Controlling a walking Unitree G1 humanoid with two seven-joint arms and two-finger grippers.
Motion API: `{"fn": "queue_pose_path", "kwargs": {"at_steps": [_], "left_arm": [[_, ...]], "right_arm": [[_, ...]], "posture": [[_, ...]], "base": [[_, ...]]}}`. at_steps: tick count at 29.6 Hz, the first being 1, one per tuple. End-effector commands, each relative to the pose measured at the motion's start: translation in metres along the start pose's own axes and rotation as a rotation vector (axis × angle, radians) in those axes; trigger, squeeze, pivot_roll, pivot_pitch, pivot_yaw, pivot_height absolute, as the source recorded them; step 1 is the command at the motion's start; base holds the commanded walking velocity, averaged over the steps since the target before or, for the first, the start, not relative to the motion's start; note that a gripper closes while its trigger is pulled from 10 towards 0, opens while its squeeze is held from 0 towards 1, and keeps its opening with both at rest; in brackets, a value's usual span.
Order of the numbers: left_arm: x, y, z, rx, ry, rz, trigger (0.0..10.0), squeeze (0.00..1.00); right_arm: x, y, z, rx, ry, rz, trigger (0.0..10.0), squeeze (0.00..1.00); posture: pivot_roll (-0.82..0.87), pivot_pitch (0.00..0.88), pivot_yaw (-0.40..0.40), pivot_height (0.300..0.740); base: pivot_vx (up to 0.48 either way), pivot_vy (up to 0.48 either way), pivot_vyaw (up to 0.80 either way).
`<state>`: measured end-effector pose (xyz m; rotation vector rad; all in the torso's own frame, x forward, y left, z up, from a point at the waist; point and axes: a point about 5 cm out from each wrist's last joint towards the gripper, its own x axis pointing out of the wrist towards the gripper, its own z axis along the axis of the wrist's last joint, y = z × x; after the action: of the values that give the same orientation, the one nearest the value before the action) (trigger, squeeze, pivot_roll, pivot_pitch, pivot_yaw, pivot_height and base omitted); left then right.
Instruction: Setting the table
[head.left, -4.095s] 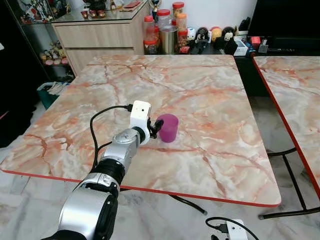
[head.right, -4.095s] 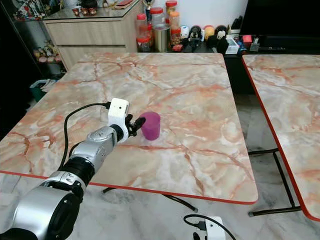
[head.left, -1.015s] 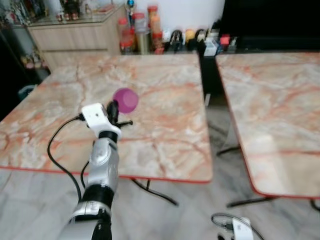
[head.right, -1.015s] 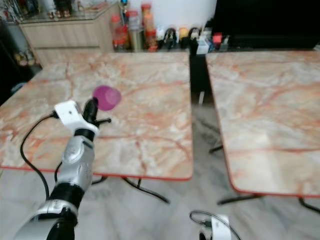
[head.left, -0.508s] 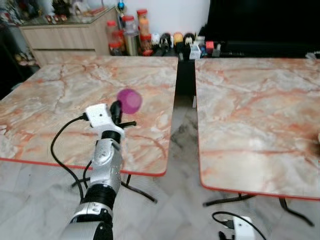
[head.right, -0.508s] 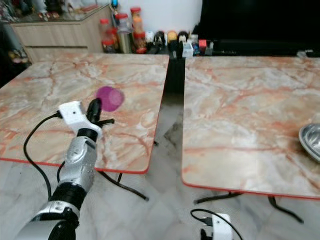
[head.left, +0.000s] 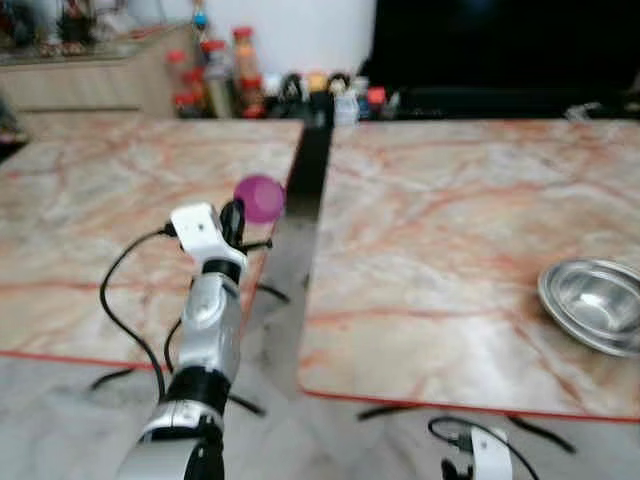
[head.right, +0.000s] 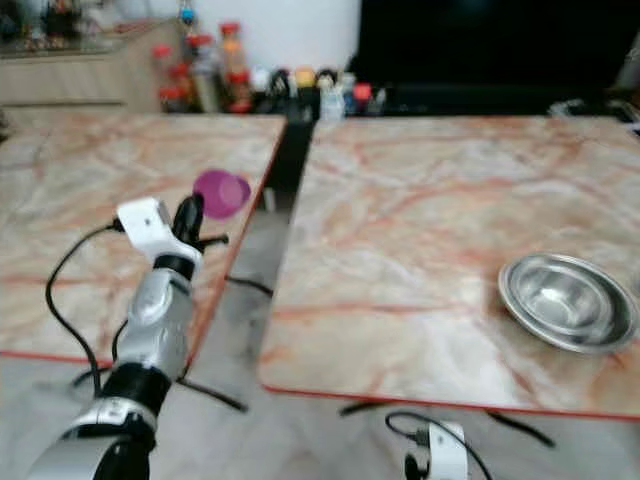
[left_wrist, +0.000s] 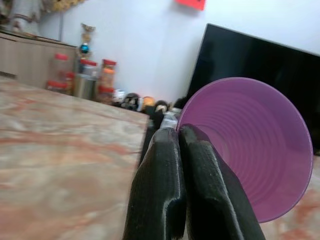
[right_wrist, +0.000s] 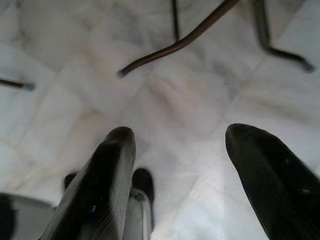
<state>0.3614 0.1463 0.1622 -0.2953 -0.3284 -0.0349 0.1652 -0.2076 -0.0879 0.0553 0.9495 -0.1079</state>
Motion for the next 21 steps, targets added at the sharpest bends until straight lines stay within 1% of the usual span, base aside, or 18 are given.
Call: {"fn": "queue_pose_path", "kwargs": {"at_steps": [1, 12, 15, 21], "left_arm": [[-0.0027, 0.0111, 0.0002, 0.002, 0.004, 0.03, 10.0, 0.0], [-0.0008, 0.009, 0.001, 0.003, 0.003, 0.016, 10.0, 0.0], [-0.0003, 0.0073, 0.0006, 0.002, 0.007, 0.006, 10.0, 0.0], [0.0004, 0.0052, -0.0023, -0.006, 0.038, -0.017, 10.0, 0.0]], "right_arm": [[0.0002, 0.0083, -0.0034, 0.02, 0.01, 0.025, 10.0, 0.0], [0.0001, 0.0063, -0.0017, 0.021, -0.004, 0.021, 10.0, 0.0], [0.0, 0.0064, -0.002, 0.019, -0.004, 0.021, 10.0, 0.0], [0.0, 0.0063, -0.0024, 0.023, -0.003, 0.019, 10.0, 0.0]], "posture": [[0.05, 0.0, 0.032, 0.74], [0.04, 0.0, 0.038, 0.74], [0.04, 0.0, 0.039, 0.74], [0.04, 0.0, 0.039, 0.74]], "base": [[0.0, -0.48, 0.0], [0.0, -0.474, 0.0], [0.0, -0.372, 0.0], [0.0, 0.0, 0.0]]}}
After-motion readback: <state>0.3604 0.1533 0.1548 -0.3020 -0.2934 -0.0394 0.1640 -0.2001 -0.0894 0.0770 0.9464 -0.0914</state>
